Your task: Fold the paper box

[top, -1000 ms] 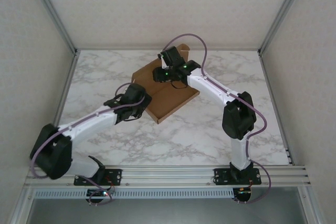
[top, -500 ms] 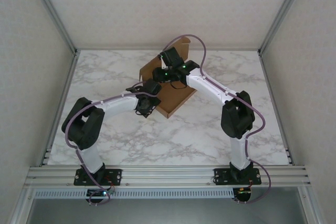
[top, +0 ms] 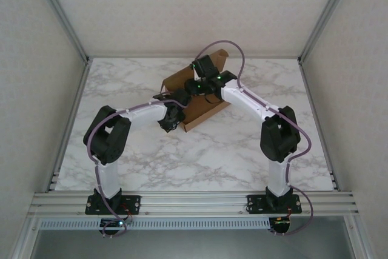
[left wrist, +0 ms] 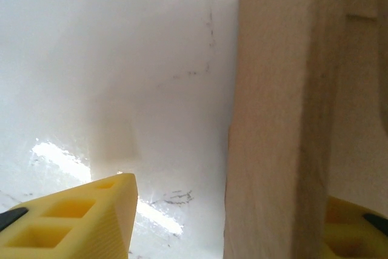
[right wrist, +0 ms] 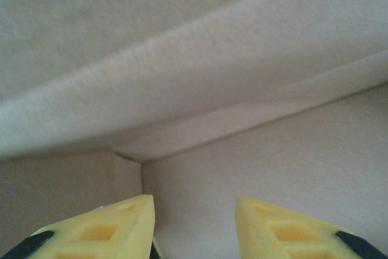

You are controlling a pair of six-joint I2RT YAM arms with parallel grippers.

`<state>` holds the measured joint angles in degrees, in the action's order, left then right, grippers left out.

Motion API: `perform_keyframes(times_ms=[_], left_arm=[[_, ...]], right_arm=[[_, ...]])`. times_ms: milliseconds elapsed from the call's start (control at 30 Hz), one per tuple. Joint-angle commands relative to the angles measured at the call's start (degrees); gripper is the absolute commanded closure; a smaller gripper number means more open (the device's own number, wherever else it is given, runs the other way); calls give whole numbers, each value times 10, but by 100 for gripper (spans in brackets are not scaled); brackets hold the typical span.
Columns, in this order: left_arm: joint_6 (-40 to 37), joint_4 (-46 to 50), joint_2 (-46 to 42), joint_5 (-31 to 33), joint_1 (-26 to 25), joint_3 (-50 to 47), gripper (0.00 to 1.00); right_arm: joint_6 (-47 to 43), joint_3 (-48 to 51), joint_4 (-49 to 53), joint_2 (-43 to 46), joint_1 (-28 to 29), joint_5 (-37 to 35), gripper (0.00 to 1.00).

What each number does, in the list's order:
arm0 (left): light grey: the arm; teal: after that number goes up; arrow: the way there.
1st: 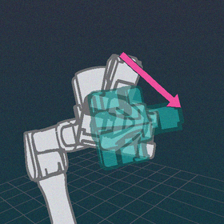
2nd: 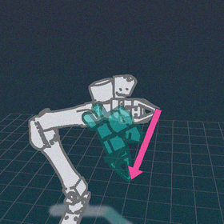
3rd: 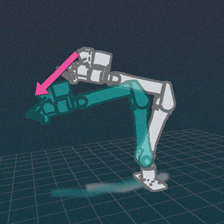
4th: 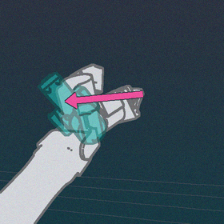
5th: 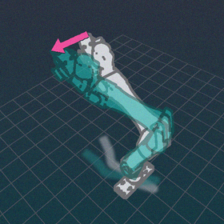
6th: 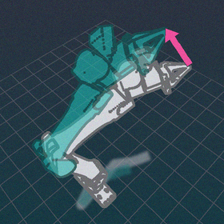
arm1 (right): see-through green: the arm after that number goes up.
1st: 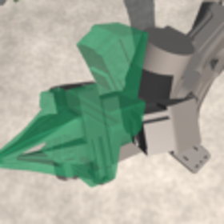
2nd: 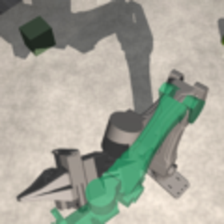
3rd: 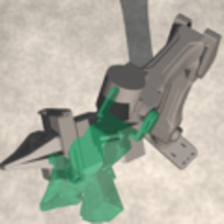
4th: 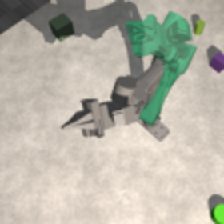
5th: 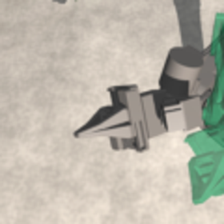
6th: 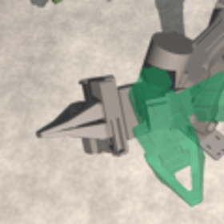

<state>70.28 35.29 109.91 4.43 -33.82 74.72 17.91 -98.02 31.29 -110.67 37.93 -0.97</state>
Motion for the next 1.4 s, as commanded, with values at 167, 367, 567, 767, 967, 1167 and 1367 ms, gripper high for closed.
perform_keyframes(times_ms=[167, 367, 567, 767, 967, 1167, 1367], left_arm=[[-131, 78, 26, 67, 17, 40, 51], [-188, 70, 17, 83, 22, 31, 57], [-232, 67, 2, 108, 22, 24, 63], [-267, 55, -16, 100, 23, 6, 65], [-273, 46, -16, 90, 23, -6, 66], [-274, 44, -22, 89, 25, -7, 66], [-272, 44, -25, 84, 28, -7, 66]], right_arm=[[-98, 120, 33, 93, 0, -115, 58], [-89, 211, 9, 149, -7, -150, 52], [-71, 264, -4, 196, -45, -143, 46], [-73, 232, 29, 140, -64, -169, 47], [-95, 189, 41, 67, -74, -214, 53], [-104, 163, 60, 17, -84, -222, 59], [-93, 159, 73, -19, -85, -201, 67]])
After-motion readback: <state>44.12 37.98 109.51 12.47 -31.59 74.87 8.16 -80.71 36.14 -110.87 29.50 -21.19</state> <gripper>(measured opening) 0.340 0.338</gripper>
